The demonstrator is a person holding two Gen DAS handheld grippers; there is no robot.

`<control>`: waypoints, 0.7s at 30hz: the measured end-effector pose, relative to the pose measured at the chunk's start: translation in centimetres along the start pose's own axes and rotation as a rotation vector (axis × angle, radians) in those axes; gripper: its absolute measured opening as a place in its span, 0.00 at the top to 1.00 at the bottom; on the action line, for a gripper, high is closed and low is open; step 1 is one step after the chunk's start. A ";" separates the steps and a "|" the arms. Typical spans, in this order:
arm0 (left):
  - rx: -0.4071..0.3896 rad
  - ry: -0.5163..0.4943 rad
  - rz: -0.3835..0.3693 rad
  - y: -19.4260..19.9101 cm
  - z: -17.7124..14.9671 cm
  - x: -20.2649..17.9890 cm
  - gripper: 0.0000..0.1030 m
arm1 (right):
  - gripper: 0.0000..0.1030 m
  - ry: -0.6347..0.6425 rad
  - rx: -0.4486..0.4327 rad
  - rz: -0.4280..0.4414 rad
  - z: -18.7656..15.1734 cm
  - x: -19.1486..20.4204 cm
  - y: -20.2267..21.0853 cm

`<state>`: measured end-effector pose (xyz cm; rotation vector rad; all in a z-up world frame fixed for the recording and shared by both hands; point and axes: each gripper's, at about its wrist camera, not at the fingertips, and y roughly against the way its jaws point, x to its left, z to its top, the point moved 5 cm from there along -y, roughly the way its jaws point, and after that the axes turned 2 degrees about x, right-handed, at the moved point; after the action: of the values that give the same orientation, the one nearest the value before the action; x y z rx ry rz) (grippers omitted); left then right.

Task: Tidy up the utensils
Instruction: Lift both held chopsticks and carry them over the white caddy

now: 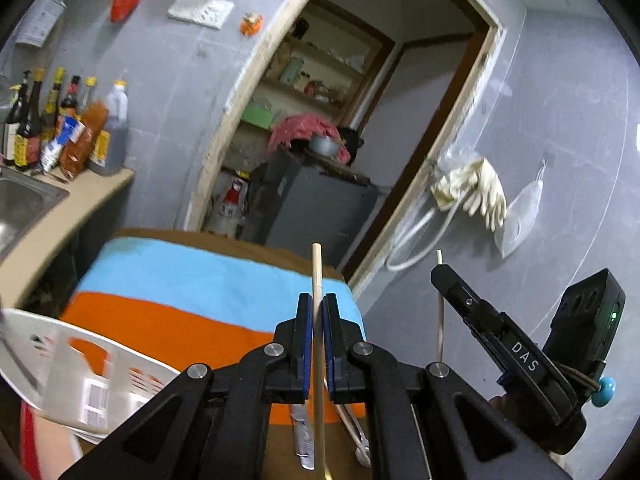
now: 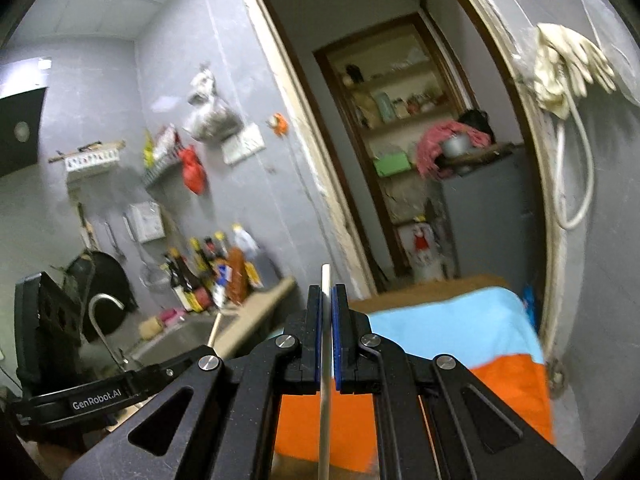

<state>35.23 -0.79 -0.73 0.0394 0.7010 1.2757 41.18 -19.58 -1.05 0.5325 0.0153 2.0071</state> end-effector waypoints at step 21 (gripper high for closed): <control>-0.302 0.265 0.187 8.9 6.7 18.1 0.95 | 0.96 -0.031 -0.213 0.158 -1.3 13.1 -6.4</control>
<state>32.98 20.33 -0.07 -0.3223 0.7349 1.5732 40.98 -5.14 0.95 0.4393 -0.2640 2.1225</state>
